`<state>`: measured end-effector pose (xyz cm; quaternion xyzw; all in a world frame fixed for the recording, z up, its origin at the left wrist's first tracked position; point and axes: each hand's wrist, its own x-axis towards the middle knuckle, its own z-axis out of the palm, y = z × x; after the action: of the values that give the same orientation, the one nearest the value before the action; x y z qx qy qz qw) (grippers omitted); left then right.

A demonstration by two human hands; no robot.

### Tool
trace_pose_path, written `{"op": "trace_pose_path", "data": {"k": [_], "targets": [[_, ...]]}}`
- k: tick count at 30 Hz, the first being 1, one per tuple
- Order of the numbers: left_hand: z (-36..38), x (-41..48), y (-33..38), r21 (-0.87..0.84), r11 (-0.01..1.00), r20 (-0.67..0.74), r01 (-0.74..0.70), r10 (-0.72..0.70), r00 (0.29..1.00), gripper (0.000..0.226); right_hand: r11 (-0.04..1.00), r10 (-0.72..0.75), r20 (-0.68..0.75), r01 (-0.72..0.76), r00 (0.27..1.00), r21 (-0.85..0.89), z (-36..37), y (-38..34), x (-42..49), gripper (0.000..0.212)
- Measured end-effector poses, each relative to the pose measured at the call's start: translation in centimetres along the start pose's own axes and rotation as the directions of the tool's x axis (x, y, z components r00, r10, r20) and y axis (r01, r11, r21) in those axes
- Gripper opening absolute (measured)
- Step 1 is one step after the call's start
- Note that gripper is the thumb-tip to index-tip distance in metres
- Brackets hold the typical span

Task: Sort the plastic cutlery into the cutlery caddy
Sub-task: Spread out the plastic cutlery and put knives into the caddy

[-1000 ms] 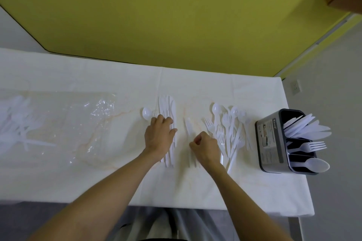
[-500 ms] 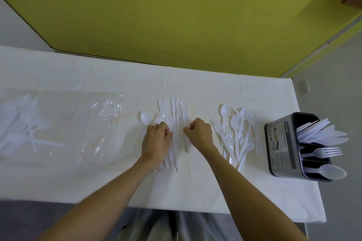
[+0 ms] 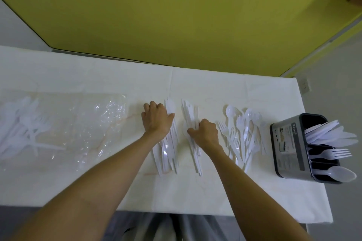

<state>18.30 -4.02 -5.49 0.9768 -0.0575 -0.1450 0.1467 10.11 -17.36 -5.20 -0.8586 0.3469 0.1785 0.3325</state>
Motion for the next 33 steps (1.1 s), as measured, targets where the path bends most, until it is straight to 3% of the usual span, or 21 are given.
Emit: {"op": "trace_pose_path", "data": {"k": [5,12,16,19,22,26,29,33], "targets": [[0.4,0.5,1.4,0.046,0.999,0.096,0.011,-0.015,0.995,0.034,0.999,0.0,-0.026,0.002,1.0,0.05,-1.0,1.6,-0.4,0.023],[0.5,0.2,2.2,-0.065,0.993,0.143,0.094,-0.084,0.986,0.035,0.978,0.051,-0.038,-0.042,0.998,0.205,-1.8,2.5,-0.8,0.019],[0.3,-0.1,1.7,-0.258,0.959,0.111,0.12,-0.094,0.989,0.032,0.986,0.0,-0.012,0.002,1.0,0.167,-1.6,1.9,-0.7,0.02],[-0.5,-0.5,1.7,-0.471,0.874,0.079,0.124,-0.098,0.992,0.044,0.989,-0.002,0.026,-0.002,1.0,0.151,-1.5,1.5,-0.6,0.017],[-1.4,-1.2,1.9,-0.555,0.814,0.111,0.169,-0.129,0.985,0.04,0.992,0.024,0.047,-0.03,0.999,0.125,-1.9,1.7,-0.6,0.024],[-0.8,-3.2,2.2,-0.601,0.757,0.213,0.258,-0.159,0.964,0.015,0.989,0.033,0.041,-0.039,0.999,0.146,-2.4,2.9,-1.4,0.026],[0.7,-5.2,2.5,-0.588,0.755,0.274,0.291,-0.153,0.949,0.016,0.977,0.043,0.046,-0.052,0.998,0.205,-2.9,4.5,-2.5,0.019],[2.5,-8.0,3.0,-0.548,0.786,0.328,0.287,-0.114,0.938,0.016,0.982,0.055,0.077,-0.068,0.995,0.177,-2.7,6.3,-4.0,0.033]]}}
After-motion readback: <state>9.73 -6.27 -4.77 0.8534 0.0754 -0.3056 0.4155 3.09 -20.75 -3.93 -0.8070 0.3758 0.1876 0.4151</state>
